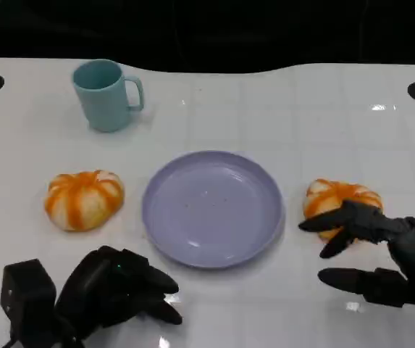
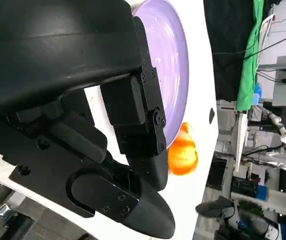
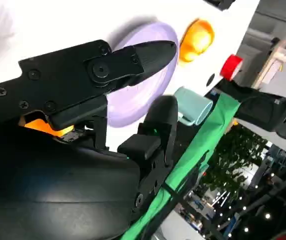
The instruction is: Grasp the bread from the table and place it into the plate.
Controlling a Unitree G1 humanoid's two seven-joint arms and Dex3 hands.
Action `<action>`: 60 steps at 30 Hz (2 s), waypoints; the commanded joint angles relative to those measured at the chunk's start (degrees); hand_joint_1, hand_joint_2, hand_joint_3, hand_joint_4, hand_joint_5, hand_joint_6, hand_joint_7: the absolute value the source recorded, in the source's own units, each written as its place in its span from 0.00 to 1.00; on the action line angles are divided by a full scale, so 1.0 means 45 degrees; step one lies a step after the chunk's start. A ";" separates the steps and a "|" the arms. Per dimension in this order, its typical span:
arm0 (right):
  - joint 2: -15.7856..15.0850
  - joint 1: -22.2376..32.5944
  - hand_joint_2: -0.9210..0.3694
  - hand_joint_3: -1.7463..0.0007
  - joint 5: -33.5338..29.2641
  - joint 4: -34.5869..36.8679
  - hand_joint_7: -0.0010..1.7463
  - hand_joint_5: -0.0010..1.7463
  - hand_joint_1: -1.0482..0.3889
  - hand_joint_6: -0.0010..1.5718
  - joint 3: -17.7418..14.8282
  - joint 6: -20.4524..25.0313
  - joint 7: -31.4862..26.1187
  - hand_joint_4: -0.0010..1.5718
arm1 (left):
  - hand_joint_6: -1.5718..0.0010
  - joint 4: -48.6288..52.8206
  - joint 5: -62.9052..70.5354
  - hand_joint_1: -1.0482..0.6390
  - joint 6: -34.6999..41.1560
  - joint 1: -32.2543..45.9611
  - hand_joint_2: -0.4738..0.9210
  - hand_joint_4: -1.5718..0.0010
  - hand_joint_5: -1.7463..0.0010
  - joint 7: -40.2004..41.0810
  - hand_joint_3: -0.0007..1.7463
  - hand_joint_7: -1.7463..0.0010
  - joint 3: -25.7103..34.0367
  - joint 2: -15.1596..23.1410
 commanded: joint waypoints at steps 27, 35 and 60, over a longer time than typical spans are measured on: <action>-0.2346 -0.2709 0.02 1.00 -0.9461 0.0429 0.01 0.13 0.25 0.16 0.2001 0.4031 -0.3994 0.10 | 0.01 -0.0237 0.0021 0.00 -0.0095 0.0141 0.91 0.00 0.88 -0.0016 0.00 1.00 -0.0028 0.0153; -0.2172 -0.3793 0.03 1.00 -0.9604 0.2118 0.00 0.13 0.27 0.16 0.3010 0.4626 -0.4255 0.10 | 0.01 -0.0443 0.0143 0.00 -0.0049 0.0254 0.91 0.00 0.87 0.0185 0.00 1.00 -0.0105 0.0163; -0.0658 -0.7087 0.01 0.99 -0.8960 0.8330 0.02 0.12 0.36 0.23 0.5113 0.4967 -0.5983 0.21 | 0.01 -0.0988 -0.0026 0.00 0.0283 0.0613 0.90 0.00 0.88 0.0033 0.00 1.00 -0.0126 0.0088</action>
